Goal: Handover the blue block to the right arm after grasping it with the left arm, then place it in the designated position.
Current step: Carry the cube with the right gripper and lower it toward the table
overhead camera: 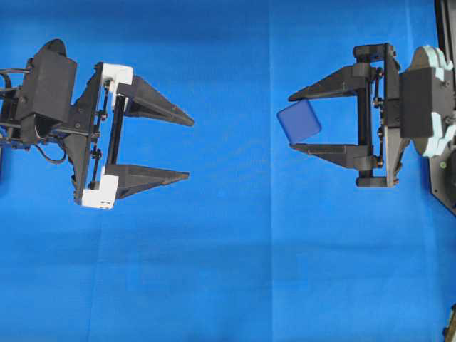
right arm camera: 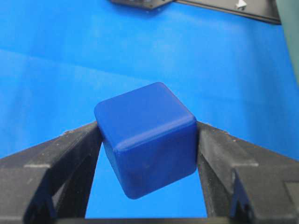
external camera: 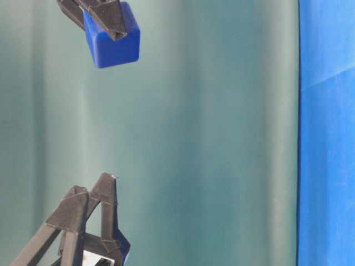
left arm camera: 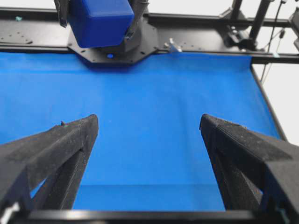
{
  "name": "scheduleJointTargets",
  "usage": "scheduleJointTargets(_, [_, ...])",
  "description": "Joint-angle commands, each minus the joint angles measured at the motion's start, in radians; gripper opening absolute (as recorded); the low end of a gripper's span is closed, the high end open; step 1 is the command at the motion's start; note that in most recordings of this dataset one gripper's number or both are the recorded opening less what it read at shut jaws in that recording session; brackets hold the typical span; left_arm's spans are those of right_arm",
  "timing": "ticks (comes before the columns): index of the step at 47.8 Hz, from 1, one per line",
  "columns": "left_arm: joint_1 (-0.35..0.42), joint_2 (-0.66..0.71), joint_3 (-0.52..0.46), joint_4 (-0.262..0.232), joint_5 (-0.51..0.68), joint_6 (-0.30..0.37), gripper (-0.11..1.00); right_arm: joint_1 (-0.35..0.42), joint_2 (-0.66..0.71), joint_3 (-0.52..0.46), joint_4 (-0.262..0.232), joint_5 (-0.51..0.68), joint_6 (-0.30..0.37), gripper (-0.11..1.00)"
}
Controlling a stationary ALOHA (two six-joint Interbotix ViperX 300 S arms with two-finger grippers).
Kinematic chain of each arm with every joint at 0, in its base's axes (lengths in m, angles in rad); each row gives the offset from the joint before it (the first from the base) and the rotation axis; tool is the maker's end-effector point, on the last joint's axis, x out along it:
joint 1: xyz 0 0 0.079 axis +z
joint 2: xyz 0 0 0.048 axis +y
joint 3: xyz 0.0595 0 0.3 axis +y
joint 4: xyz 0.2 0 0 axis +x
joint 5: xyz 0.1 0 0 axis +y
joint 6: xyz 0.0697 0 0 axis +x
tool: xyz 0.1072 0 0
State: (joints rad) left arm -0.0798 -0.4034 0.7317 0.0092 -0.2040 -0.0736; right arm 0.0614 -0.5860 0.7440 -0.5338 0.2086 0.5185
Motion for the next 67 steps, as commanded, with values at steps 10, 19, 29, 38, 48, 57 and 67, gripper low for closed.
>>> scheduleJointTargets(10, [-0.002, -0.006, -0.020, 0.002, -0.005, 0.000, 0.93, 0.002, -0.006, -0.017, -0.002, 0.017, 0.005, 0.47])
scheduleJointTargets(19, [-0.002, -0.006, -0.023, 0.003, -0.005, 0.003, 0.93, 0.008, -0.006, -0.017, 0.003, 0.060, 0.011, 0.47])
scheduleJointTargets(29, [-0.002, -0.005, -0.023, 0.003, -0.005, 0.006, 0.93, 0.044, -0.002, -0.018, 0.018, 0.202, 0.015, 0.47])
scheduleJointTargets(38, [-0.002, -0.005, -0.023, 0.003, -0.005, 0.006, 0.93, 0.064, -0.002, -0.018, 0.060, 0.307, 0.015, 0.47])
scheduleJointTargets(48, [-0.002, -0.005, -0.021, 0.002, -0.005, 0.006, 0.93, 0.066, -0.002, -0.018, 0.067, 0.334, 0.014, 0.47])
scheduleJointTargets(57, [-0.002, -0.006, -0.023, 0.003, -0.005, 0.002, 0.93, 0.066, -0.002, -0.017, 0.067, 0.334, 0.012, 0.47])
scheduleJointTargets(67, [-0.002, -0.005, -0.023, 0.002, -0.005, 0.002, 0.93, 0.066, -0.002, -0.017, 0.067, 0.333, 0.014, 0.47])
